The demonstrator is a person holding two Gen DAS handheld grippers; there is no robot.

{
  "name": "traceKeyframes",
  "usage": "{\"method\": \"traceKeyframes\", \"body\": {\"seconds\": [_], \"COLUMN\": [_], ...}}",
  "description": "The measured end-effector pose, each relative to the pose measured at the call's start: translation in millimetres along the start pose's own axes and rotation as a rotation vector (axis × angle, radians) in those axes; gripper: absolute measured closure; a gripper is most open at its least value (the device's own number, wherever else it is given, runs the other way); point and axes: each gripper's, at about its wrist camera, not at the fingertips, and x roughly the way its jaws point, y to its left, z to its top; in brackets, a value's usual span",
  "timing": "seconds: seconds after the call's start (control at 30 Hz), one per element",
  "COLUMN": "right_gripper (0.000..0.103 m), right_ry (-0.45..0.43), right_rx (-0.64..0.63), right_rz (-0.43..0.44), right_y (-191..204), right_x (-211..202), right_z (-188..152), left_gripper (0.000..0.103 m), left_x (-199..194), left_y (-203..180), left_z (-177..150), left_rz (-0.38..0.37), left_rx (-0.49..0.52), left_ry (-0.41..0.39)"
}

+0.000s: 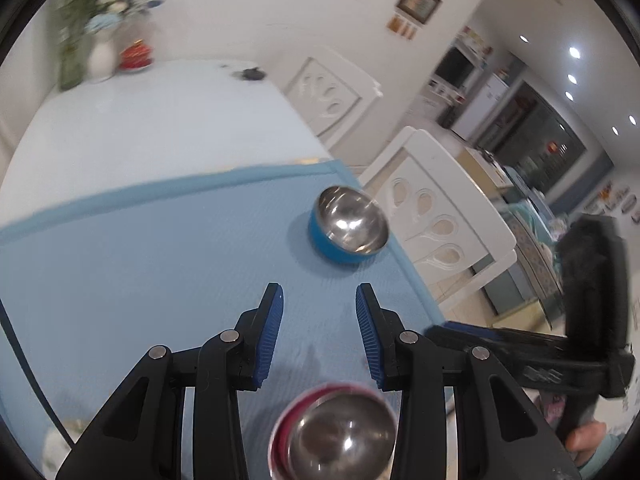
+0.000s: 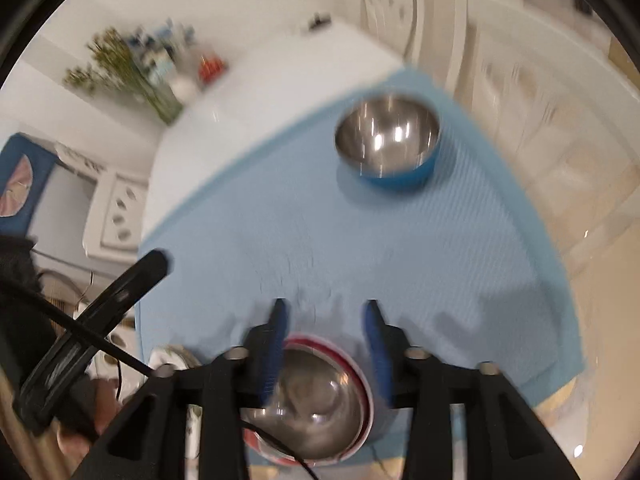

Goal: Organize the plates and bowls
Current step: 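Move the right gripper to the blue steel bowl and grasp its rim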

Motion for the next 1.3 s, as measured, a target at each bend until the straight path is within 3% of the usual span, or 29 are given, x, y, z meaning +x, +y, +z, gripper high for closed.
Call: {"method": "traceKeyframes", "body": {"seconds": [0.03, 0.17, 0.27, 0.3, 0.33, 0.67, 0.87, 0.97, 1.2, 1.3], "right_gripper": [0.037, 0.037, 0.037, 0.037, 0.037, 0.037, 0.037, 0.037, 0.037, 0.047], "right_ry": [-0.034, -0.062, -0.062, -0.063, -0.062, -0.024, -0.005, 0.023, 0.098, 0.091], "right_rx": [0.005, 0.047, 0.072, 0.074, 0.076, 0.166, 0.187, 0.196, 0.210, 0.198], "right_rz": [-0.001, 0.005, -0.009, -0.012, -0.015, 0.016, 0.008, 0.005, 0.010, 0.007], "right_y": [-2.3, -13.7, -27.8, -28.8, -31.5, -74.3, -94.1, -103.8, -123.4, -129.3], "right_x": [-6.9, -13.4, -13.5, -11.2, -10.0, 8.4, 27.3, 44.4, 92.0, 106.9], "right_z": [-0.2, 5.2, 12.1, 14.2, 16.1, 57.1, 86.6, 99.4, 117.3, 124.7], "left_gripper": [0.068, 0.067, 0.055, 0.043, 0.041, 0.041, 0.041, 0.043, 0.043, 0.045], "left_x": [2.1, 8.4, 15.4, 19.2, 21.3, 58.3, 106.1, 141.3, 191.1, 206.2], "left_y": [-3.5, -17.2, -20.4, -20.5, -19.5, -12.1, -14.0, -11.0, -7.1, -2.6], "left_z": [5.9, 24.9, 34.1, 37.4, 39.5, 58.2, 74.5, 81.1, 84.4, 83.8], "left_rz": [-0.003, -0.019, -0.013, -0.002, -0.002, 0.025, -0.009, 0.000, 0.003, 0.007], "left_rx": [0.020, 0.084, 0.091, 0.088, 0.083, 0.012, 0.003, 0.001, 0.008, 0.006], "left_ry": [-0.003, -0.021, -0.014, -0.005, -0.004, 0.071, 0.136, 0.205, 0.283, 0.306]}}
